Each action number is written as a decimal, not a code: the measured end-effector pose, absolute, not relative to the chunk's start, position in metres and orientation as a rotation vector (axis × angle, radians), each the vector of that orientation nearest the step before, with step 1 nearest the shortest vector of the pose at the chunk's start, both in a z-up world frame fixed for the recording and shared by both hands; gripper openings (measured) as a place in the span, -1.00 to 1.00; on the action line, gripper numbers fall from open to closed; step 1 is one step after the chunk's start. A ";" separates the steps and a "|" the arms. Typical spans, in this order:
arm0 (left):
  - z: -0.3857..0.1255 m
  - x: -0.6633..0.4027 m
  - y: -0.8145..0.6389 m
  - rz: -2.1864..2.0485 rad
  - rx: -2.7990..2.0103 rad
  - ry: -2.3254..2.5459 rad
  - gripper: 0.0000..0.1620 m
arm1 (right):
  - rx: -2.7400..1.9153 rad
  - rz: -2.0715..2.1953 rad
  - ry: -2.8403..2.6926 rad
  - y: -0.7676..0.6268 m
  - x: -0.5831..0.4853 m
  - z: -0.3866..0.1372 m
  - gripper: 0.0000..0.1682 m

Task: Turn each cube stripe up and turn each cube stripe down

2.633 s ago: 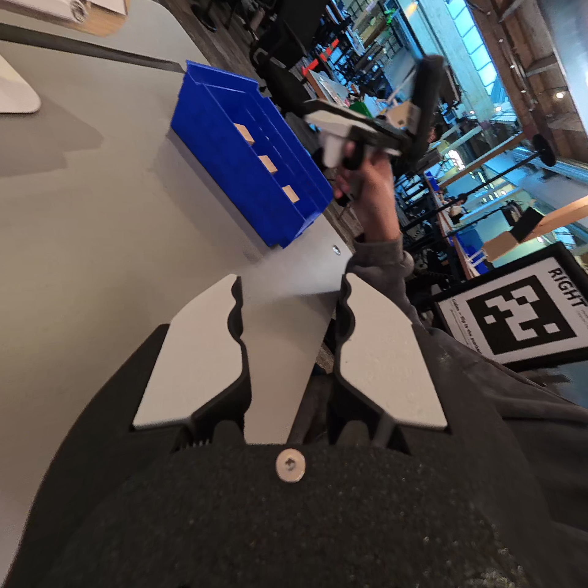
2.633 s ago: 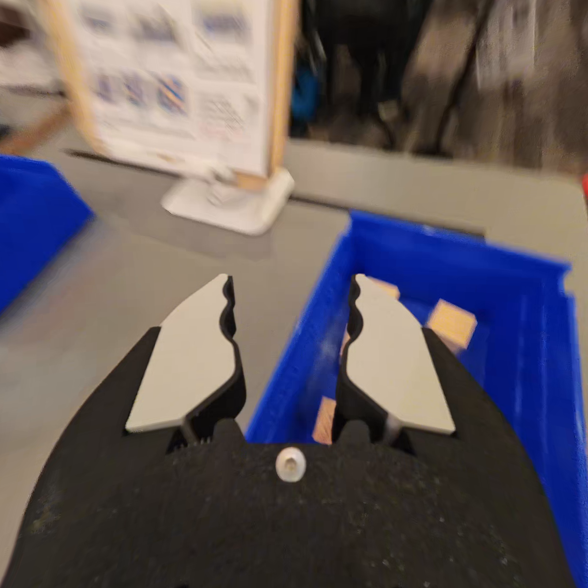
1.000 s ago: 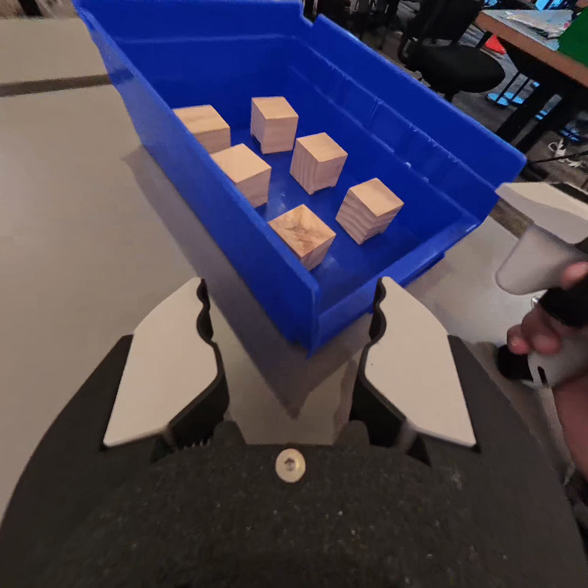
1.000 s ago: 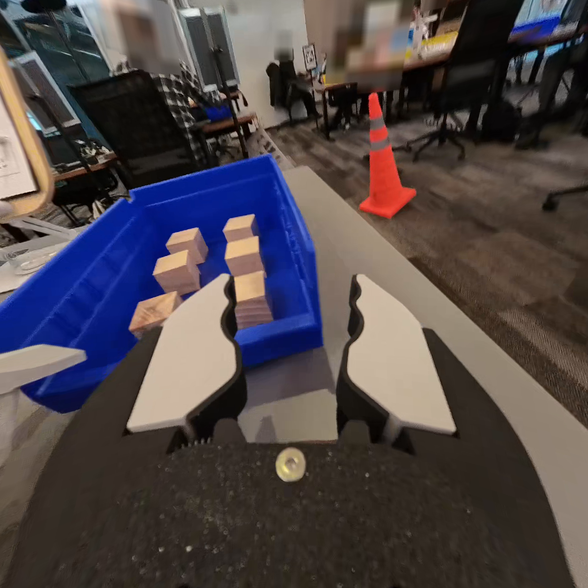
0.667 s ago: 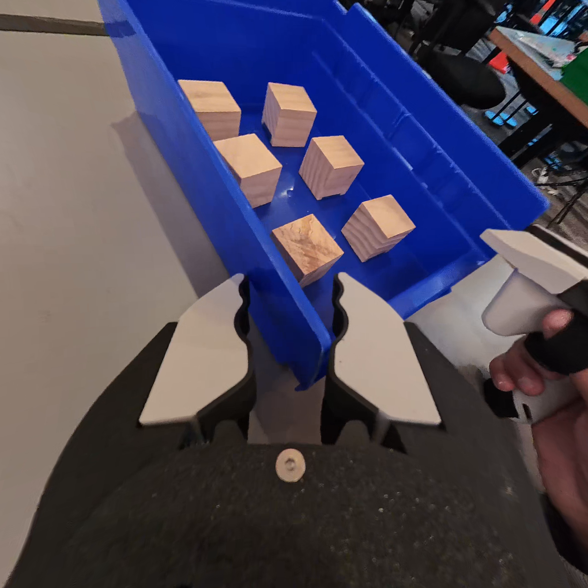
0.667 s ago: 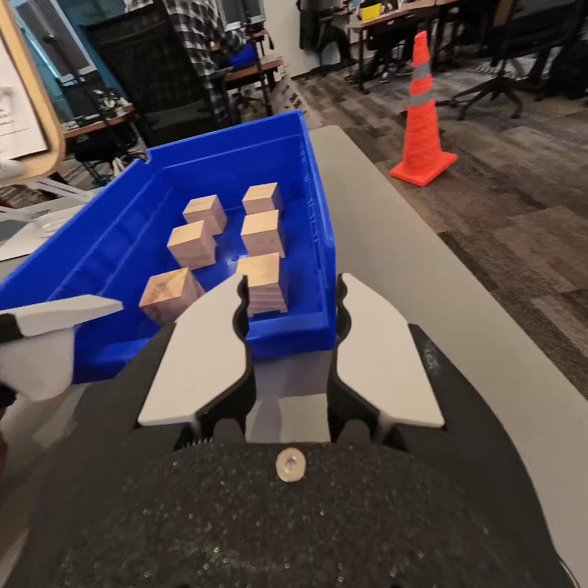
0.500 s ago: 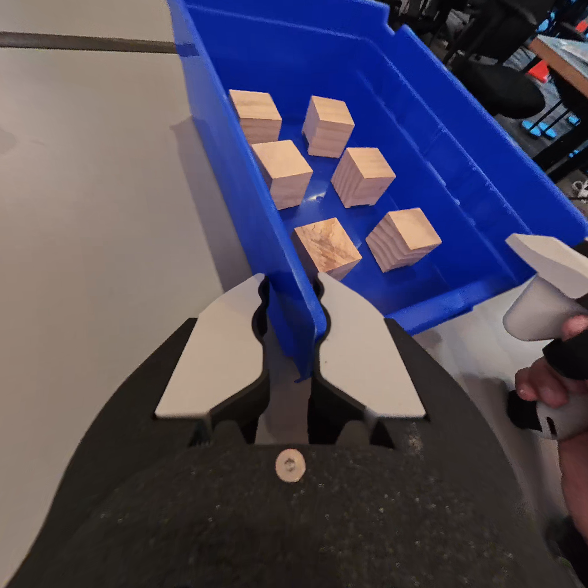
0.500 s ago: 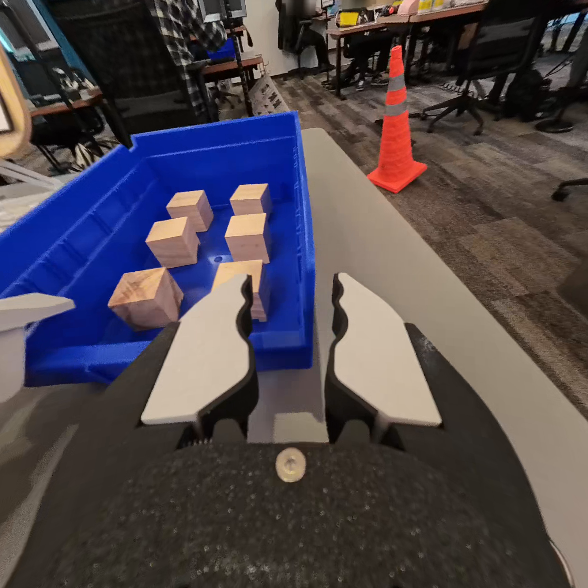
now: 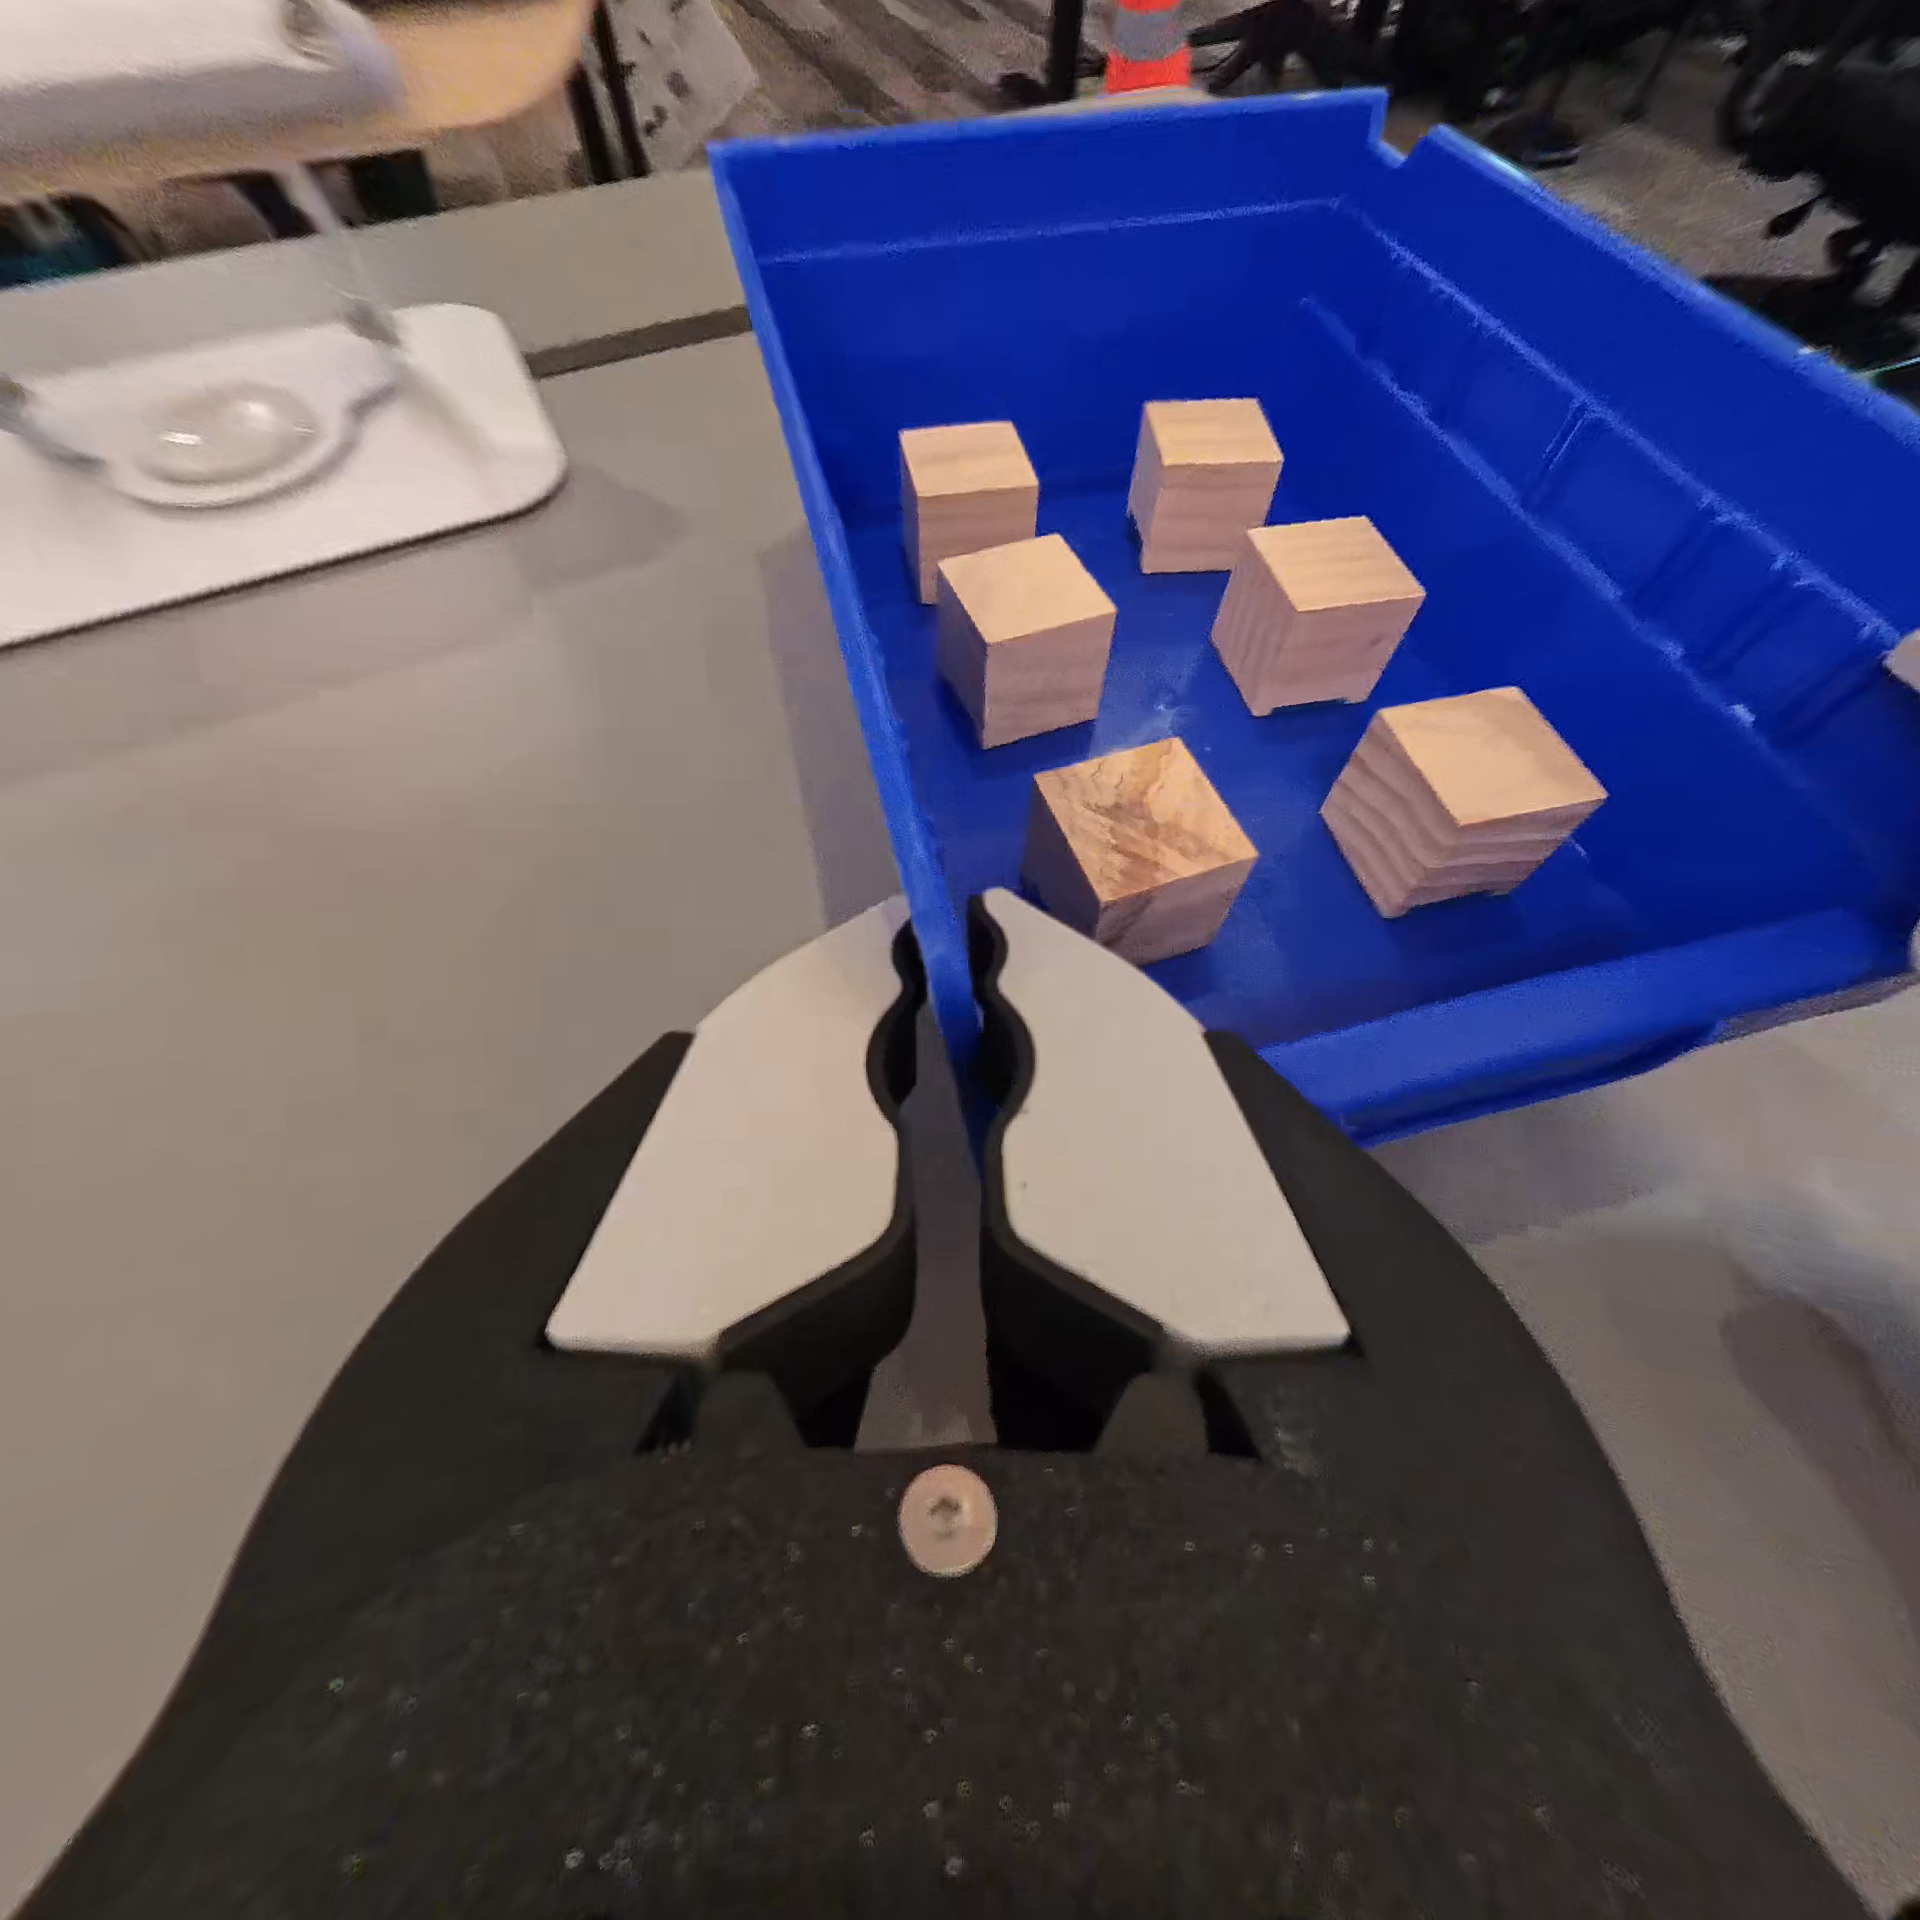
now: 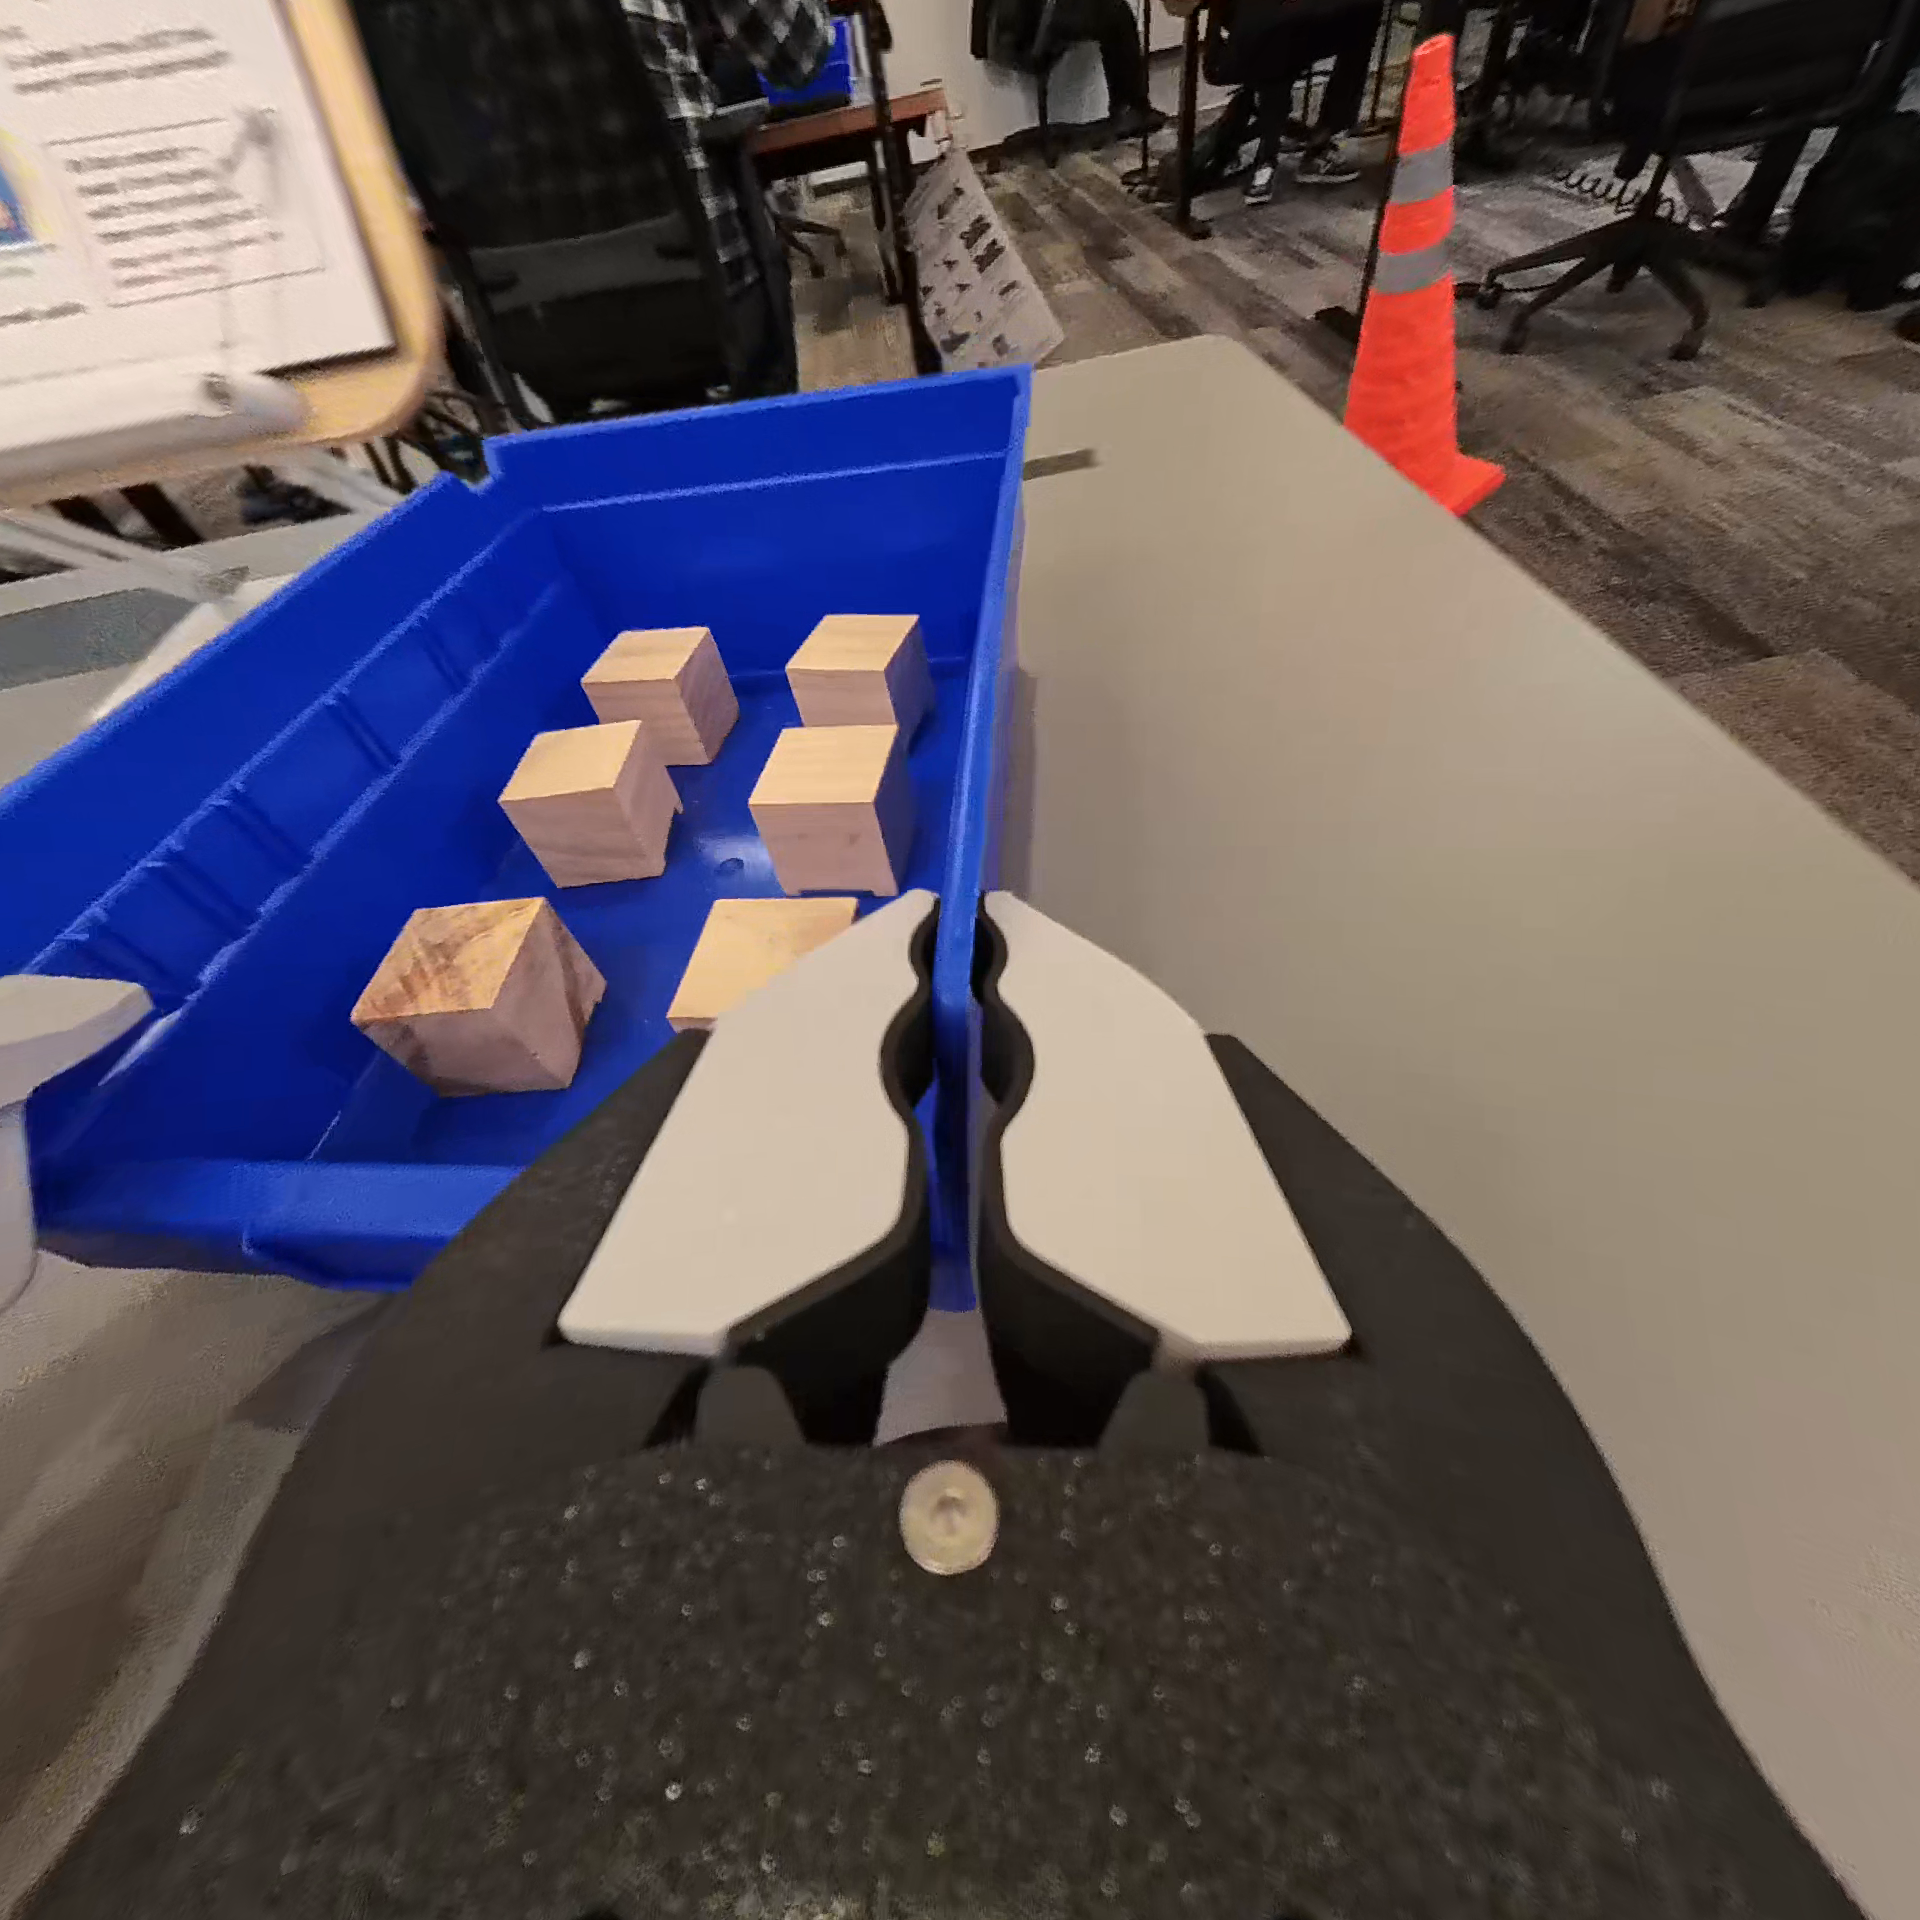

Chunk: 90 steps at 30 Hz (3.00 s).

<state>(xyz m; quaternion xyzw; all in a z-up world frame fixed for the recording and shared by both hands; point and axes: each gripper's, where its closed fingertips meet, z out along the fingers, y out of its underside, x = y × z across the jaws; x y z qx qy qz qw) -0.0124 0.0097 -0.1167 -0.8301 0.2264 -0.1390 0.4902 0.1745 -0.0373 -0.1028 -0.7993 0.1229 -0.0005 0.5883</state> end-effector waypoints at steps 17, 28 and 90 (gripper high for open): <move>-0.114 -0.274 -0.025 -0.069 -2.022 0.155 -0.93 | -1.847 0.281 -0.063 0.006 -0.087 -0.095 -0.95; -0.127 -0.259 -0.039 -0.453 -2.054 0.190 -0.27 | -1.828 0.423 -0.257 -0.009 -0.106 -0.108 -0.62; 0.010 -0.471 -0.141 0.086 -1.625 -0.040 -0.93 | -1.534 0.414 -0.532 -0.078 -0.305 -0.006 -0.82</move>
